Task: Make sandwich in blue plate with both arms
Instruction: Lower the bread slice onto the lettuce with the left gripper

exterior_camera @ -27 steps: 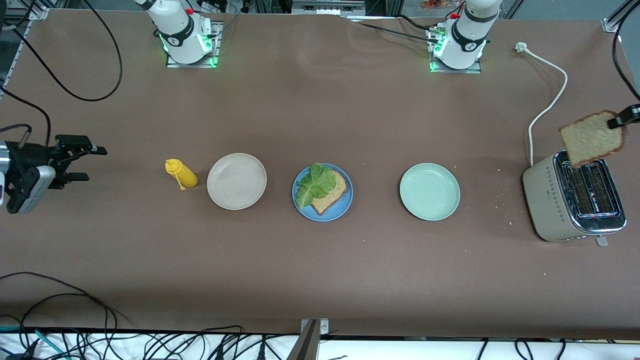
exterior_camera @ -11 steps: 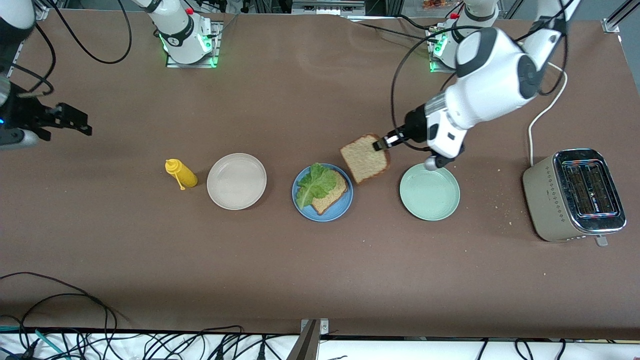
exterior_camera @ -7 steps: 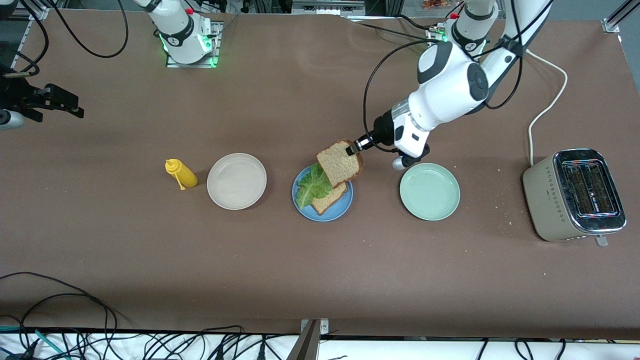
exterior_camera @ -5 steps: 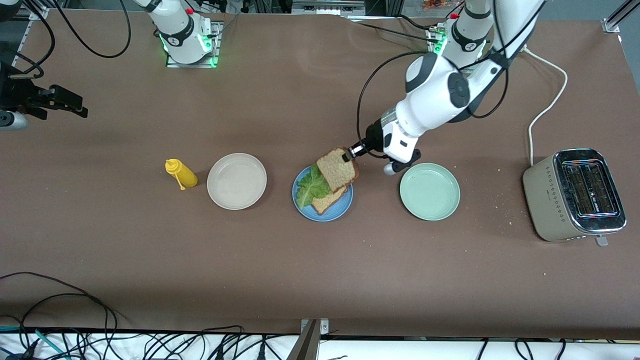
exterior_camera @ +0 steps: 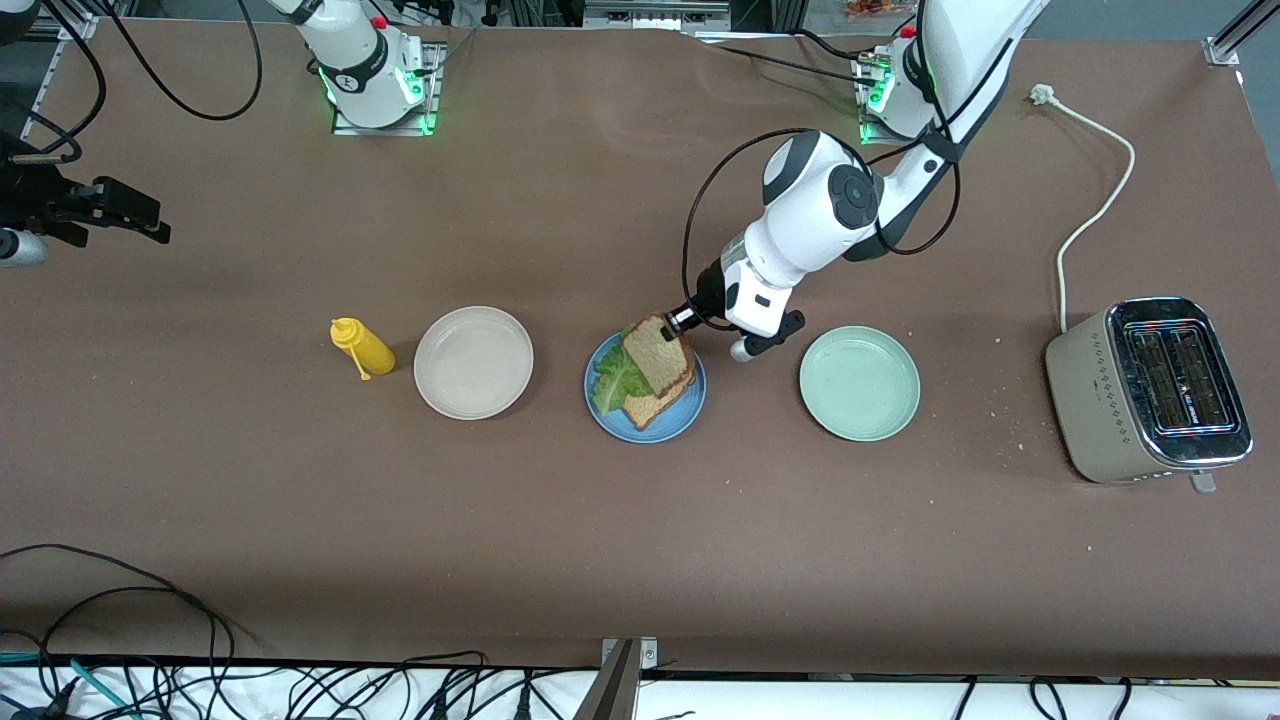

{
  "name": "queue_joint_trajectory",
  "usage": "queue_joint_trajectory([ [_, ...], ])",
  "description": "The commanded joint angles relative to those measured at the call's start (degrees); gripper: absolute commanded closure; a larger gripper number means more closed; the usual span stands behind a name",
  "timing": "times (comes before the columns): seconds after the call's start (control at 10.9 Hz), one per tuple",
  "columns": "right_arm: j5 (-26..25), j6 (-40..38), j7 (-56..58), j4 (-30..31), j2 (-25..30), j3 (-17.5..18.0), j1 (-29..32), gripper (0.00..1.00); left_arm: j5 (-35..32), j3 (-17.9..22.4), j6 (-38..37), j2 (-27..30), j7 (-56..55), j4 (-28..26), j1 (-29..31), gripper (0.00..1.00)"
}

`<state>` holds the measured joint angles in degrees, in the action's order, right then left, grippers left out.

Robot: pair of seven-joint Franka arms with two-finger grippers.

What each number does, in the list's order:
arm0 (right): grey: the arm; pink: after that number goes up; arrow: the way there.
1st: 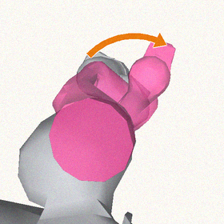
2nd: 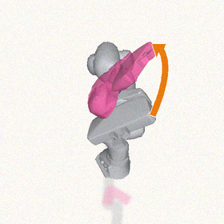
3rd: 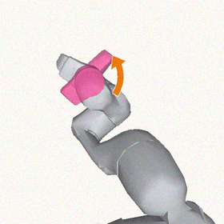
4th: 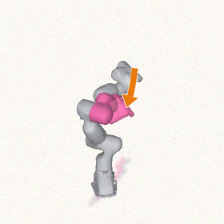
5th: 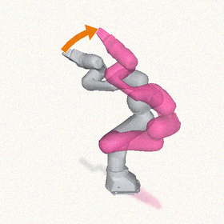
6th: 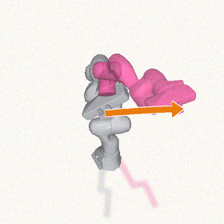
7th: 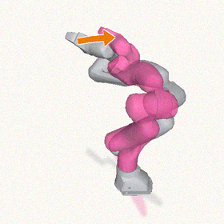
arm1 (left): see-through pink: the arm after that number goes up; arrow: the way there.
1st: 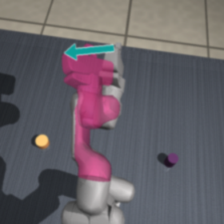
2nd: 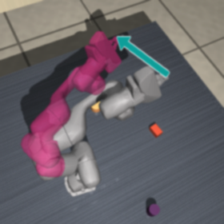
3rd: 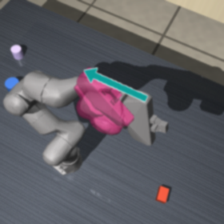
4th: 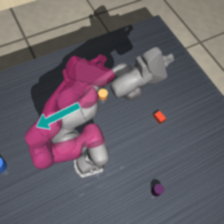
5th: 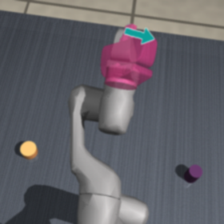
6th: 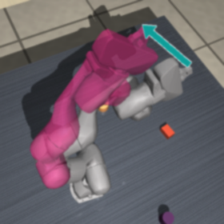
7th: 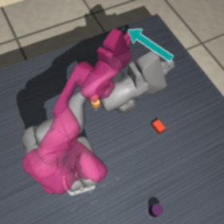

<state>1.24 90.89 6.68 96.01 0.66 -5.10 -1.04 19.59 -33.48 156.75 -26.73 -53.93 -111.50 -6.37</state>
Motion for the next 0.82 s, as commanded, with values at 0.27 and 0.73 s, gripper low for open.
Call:
queue_joint_trajectory([
  [0.27, -0.97, -0.37, -1.49, -2.23, -0.75, 0.70, 0.25, 0.00, -1.84, 0.87, -0.13, -1.30, -2.93, 4.10, -1.18, 1.00],
  [0.73, -0.36, -0.28, -1.59, -2.14, -0.83, 0.53, 0.25, 0.00, -1.75, 0.96, 1.89, -3.85, -3.98, 6.64, -2.94, 1.00],
])
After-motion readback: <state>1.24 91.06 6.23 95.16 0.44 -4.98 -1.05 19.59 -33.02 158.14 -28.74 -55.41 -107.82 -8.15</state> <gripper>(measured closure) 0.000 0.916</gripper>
